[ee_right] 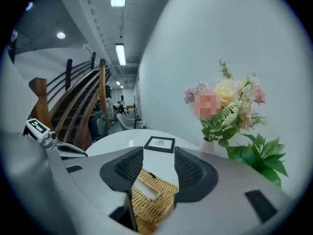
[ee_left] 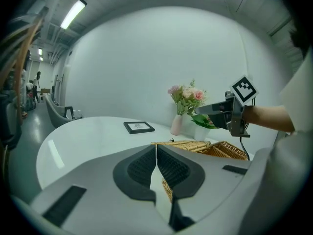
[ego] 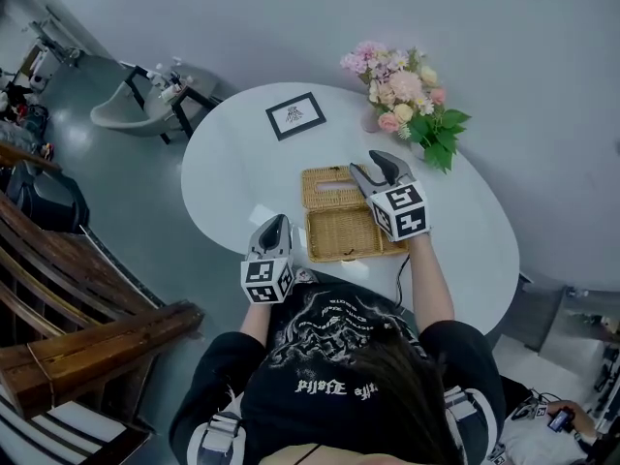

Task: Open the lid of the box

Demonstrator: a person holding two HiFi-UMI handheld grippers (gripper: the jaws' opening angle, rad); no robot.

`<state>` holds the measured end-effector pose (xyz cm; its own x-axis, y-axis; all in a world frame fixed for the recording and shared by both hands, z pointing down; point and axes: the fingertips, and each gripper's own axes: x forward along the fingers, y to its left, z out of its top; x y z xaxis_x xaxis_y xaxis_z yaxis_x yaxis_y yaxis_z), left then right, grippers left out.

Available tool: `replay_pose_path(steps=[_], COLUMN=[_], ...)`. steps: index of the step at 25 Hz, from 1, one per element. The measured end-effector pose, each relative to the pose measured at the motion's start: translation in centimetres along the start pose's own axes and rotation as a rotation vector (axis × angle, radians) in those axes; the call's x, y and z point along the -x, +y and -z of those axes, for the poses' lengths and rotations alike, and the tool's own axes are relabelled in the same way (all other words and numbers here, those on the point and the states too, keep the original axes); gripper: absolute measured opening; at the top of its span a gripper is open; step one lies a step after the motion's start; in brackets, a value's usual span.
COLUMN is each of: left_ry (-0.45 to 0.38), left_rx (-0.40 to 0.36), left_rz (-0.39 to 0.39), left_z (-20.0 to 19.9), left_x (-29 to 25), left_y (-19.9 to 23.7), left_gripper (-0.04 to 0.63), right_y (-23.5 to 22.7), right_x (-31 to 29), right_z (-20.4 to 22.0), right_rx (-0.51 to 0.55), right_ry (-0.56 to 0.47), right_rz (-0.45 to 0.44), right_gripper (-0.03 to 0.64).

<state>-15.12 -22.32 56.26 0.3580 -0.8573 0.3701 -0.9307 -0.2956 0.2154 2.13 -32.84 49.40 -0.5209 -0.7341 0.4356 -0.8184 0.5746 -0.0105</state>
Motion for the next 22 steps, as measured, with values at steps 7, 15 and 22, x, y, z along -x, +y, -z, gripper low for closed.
replay_pose_path(steps=[7, 15, 22], left_ry=[-0.06, -0.075, -0.109], left_rx=[-0.008, -0.009, -0.003], left_rz=[-0.005, -0.018, -0.024], left_z=[-1.8, -1.3, -2.0], left_x=[0.5, 1.1, 1.6], left_y=[-1.4, -2.5, -3.0], left_gripper=[0.025, 0.026, 0.026], right_y=[1.1, 2.9, 4.2], right_x=[2.6, 4.5, 5.2], right_z=[2.0, 3.8, 4.5], right_rx=[-0.07, -0.106, -0.086], right_ry=[-0.05, -0.108, -0.114], right_rz=[0.051, 0.094, 0.106], right_gripper=[0.218, 0.216, 0.171])
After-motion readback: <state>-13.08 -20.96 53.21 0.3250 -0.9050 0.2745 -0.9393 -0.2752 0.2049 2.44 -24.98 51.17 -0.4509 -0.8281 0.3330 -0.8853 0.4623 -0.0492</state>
